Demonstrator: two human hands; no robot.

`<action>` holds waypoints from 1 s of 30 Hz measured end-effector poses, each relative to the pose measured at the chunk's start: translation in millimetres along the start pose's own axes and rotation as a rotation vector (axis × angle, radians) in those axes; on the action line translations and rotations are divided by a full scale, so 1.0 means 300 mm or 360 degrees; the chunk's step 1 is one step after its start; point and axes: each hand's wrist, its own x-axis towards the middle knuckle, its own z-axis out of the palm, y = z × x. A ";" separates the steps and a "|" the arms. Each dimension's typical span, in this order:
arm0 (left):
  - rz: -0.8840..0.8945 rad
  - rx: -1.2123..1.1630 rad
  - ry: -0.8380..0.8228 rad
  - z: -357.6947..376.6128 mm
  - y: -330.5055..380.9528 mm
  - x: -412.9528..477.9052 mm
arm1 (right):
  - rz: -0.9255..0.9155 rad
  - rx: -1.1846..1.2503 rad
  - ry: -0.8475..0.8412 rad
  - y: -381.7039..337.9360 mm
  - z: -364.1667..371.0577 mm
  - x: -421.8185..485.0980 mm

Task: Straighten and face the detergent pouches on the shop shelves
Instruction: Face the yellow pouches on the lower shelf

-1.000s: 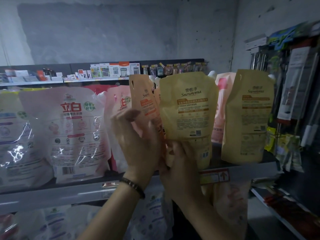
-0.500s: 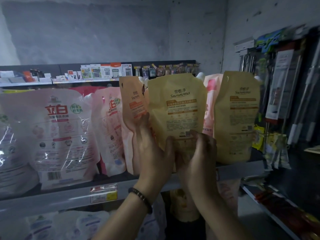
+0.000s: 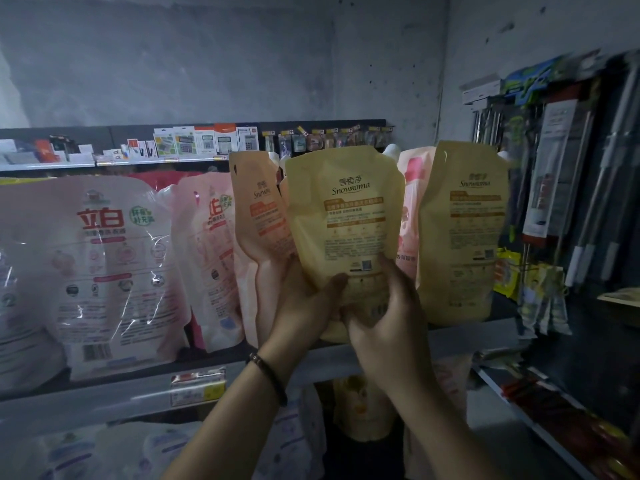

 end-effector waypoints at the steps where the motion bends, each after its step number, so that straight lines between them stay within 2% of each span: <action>1: 0.0009 0.0010 0.0002 -0.001 -0.004 0.004 | 0.0034 0.0084 -0.0025 -0.014 -0.008 0.000; 5: 0.0079 0.0016 0.0115 0.012 -0.017 0.000 | 0.0117 0.0453 -0.0125 -0.060 -0.039 0.011; 10: 0.0104 -0.0097 0.0265 0.037 -0.037 -0.022 | 0.0167 0.0575 -0.0123 -0.070 -0.043 0.016; 16: 0.0075 -0.0294 0.0427 0.066 -0.015 -0.052 | 0.0113 0.0597 -0.0026 -0.104 -0.055 0.005; 26: 0.0269 -0.0556 0.0451 0.021 0.064 -0.120 | -0.0007 0.0611 0.0001 -0.204 -0.152 -0.036; 30: 0.0259 -0.0674 0.0484 0.007 0.058 -0.181 | -0.0044 0.0428 0.0059 -0.224 -0.195 -0.053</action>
